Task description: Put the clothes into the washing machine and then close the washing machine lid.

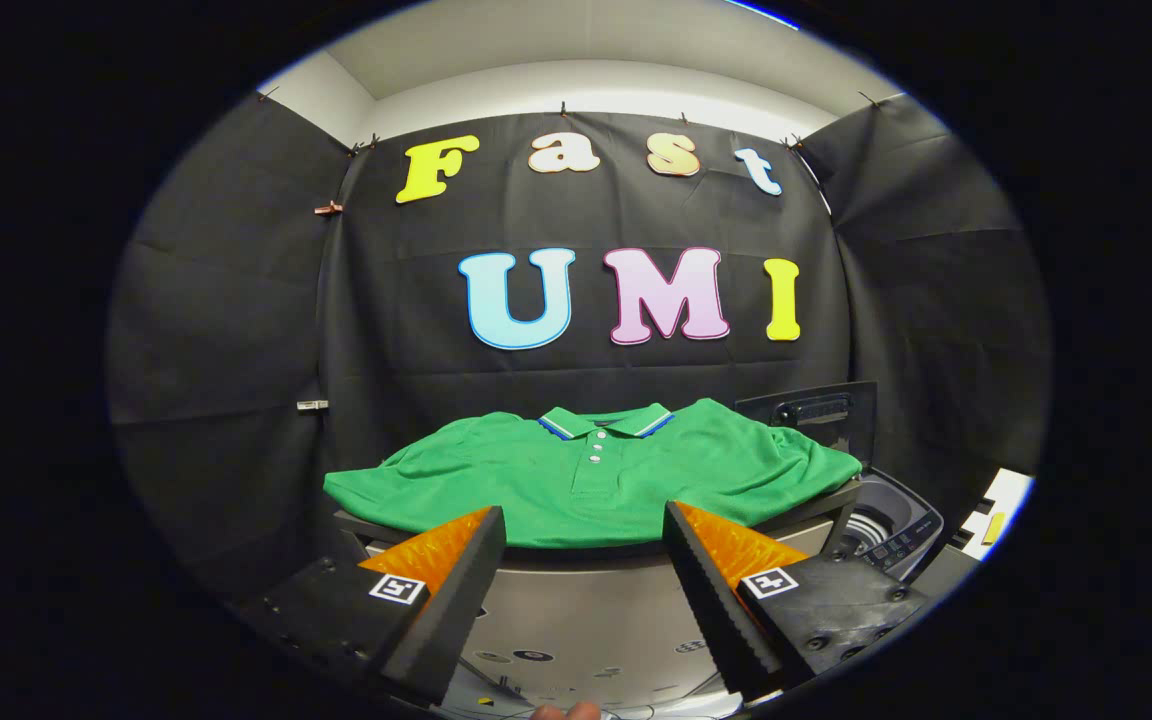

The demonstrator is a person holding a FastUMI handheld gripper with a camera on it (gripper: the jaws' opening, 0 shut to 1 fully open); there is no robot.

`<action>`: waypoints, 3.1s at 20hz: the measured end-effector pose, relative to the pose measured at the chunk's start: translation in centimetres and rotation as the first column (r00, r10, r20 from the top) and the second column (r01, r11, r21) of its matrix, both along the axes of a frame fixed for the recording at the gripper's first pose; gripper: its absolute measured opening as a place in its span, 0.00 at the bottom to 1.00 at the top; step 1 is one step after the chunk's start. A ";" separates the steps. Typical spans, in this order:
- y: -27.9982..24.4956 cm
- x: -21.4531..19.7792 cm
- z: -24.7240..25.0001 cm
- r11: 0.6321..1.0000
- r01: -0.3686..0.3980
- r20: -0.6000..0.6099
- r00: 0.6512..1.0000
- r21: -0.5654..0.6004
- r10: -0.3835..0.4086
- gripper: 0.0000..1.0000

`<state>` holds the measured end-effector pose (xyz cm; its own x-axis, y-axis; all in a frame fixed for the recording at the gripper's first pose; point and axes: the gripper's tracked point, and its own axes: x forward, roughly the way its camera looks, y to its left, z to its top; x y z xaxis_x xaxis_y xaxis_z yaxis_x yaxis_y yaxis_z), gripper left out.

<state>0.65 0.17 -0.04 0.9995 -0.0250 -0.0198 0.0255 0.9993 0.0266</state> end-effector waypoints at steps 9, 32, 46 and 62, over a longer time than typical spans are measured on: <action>0.9 4.0 3.1 0.999 -0.021 -0.025 0.999 -0.026 0.020 0.99; -2.9 18.2 0.8 0.999 0.032 -0.550 0.835 0.007 -0.023 0.99; -4.0 17.6 -3.2 0.997 0.046 -0.780 0.621 -0.061 -0.076 1.00; -4.4 17.5 -3.1 0.997 0.067 -0.792 0.605 -0.050 -0.080 0.82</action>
<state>18.11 -4.23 -3.18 0.5870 -0.1046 -0.8028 0.1034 0.9932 -0.0538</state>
